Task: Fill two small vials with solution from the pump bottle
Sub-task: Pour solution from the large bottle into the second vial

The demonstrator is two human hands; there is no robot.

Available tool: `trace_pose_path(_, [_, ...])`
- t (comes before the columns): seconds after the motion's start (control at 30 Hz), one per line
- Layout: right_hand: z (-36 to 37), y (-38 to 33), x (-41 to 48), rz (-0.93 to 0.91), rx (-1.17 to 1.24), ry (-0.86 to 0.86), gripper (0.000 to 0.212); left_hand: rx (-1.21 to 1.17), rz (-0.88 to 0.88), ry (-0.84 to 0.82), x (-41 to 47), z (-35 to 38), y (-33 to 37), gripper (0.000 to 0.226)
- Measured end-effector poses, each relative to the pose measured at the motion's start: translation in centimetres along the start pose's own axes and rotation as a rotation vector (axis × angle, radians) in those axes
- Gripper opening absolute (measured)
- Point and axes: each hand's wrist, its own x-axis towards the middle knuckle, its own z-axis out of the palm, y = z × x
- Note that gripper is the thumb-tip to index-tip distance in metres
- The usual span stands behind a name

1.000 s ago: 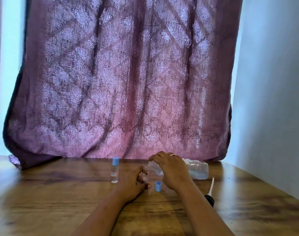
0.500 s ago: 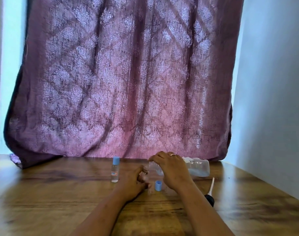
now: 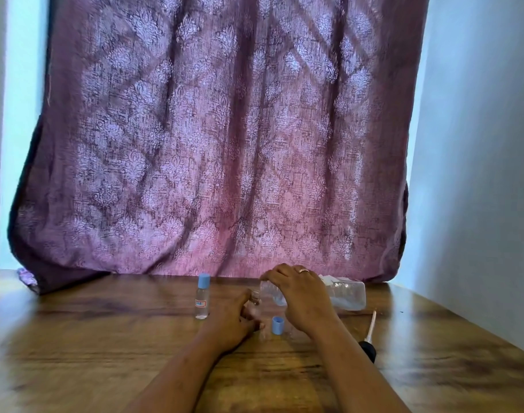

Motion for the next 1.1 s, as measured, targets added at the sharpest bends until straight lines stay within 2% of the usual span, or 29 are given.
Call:
trace_pose_path(0.33, [-0.01, 0.11, -0.03, 0.008, -0.006, 0.01, 0.074, -0.007, 0.001, -0.006, 0.1, 0.15, -0.16, 0.047])
trace_pose_path(0.53, [0.27, 0.32, -0.13, 0.016, 0.007, 0.002, 0.074, 0.018, -0.005, 0.01, 0.27, 0.41, -0.54, 0.063])
trace_pose_path(0.73, [0.39, 0.36, -0.17, 0.018, 0.013, -0.002, 0.074, 0.017, -0.019, -0.002, 0.35, 0.43, -0.71, 0.067])
trace_pose_path(0.97, [0.23, 0.15, 0.03, 0.022, 0.035, -0.015, 0.075, 0.011, 0.016, 0.005, 0.31, 0.37, -0.6, 0.053])
trace_pose_path(1.1, [0.11, 0.25, -0.07, 0.025, 0.038, -0.012, 0.074, 0.001, 0.017, 0.003, 0.26, 0.3, -0.49, 0.053])
